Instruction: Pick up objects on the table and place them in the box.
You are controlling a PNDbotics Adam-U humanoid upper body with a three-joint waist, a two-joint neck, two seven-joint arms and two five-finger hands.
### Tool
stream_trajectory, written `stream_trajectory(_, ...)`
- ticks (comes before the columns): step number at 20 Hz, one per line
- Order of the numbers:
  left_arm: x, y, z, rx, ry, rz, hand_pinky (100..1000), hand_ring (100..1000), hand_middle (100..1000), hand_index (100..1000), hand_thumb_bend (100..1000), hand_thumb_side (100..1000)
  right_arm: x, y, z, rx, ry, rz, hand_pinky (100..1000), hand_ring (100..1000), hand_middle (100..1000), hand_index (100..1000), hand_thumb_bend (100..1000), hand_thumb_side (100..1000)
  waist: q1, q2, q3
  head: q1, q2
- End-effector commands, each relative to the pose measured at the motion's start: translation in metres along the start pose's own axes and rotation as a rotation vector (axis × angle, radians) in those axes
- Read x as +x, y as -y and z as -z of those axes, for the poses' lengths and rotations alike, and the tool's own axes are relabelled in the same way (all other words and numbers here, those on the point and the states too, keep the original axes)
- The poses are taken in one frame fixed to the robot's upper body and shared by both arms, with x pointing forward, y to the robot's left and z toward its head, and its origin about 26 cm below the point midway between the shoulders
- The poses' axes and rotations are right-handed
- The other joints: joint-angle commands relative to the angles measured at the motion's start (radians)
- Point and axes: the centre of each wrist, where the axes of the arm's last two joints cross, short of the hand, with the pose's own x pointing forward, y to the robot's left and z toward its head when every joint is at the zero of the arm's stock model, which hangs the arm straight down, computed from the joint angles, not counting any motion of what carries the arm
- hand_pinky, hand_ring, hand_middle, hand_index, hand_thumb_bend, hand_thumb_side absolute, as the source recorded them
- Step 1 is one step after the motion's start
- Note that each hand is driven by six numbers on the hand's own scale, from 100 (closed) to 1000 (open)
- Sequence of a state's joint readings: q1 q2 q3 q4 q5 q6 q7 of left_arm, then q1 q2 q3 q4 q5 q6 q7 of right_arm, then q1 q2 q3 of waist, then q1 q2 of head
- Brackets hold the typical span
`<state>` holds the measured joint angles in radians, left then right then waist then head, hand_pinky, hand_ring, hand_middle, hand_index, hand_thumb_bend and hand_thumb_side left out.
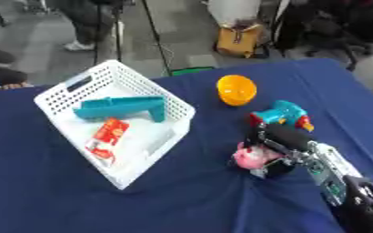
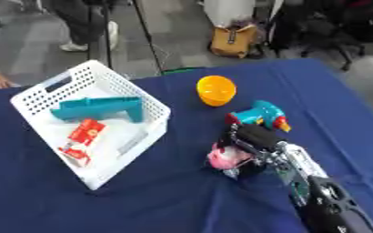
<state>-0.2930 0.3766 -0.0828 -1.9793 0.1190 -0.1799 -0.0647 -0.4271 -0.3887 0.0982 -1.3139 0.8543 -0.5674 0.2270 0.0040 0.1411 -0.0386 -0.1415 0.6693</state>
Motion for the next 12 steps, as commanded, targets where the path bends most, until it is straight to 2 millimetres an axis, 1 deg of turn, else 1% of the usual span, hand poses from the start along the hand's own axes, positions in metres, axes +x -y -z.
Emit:
stream_trajectory(1,0.008,-0.003,0.005,-0.009,0.033,0.009,758,673,716,820,282,840,0.000,0.041,-0.002,-0.067,0.033,-0.024,189,265,352,545,326,163,-0.002,-0.015,-0.001,0.002,0.000)
stream_trajectory(7,0.008,-0.003,0.005,-0.013,0.031,0.005,757,674,716,820,283,839,0.013,0.086,0.002,-0.124,0.136,0.031,181,260,353,550,306,168,-0.006,-0.017,-0.001,0.003,0.001)
stream_trajectory(8,0.008,-0.003,0.005,-0.013,0.031,0.005,757,674,716,820,283,839,0.014,0.091,0.002,-0.126,0.145,0.047,180,259,353,550,302,171,-0.006,-0.017,-0.001,0.003,0.001)
stream_trajectory(9,0.008,-0.003,0.005,-0.014,0.032,0.004,757,674,716,820,284,838,0.015,0.095,0.003,-0.129,0.154,0.070,169,251,351,553,279,185,-0.007,-0.018,0.000,0.003,0.000)
stream_trajectory(12,0.008,-0.003,0.005,-0.014,0.032,0.004,757,674,716,820,285,837,0.016,0.103,0.004,-0.124,0.171,0.152,164,248,350,555,262,194,-0.007,-0.018,0.000,0.004,-0.001)
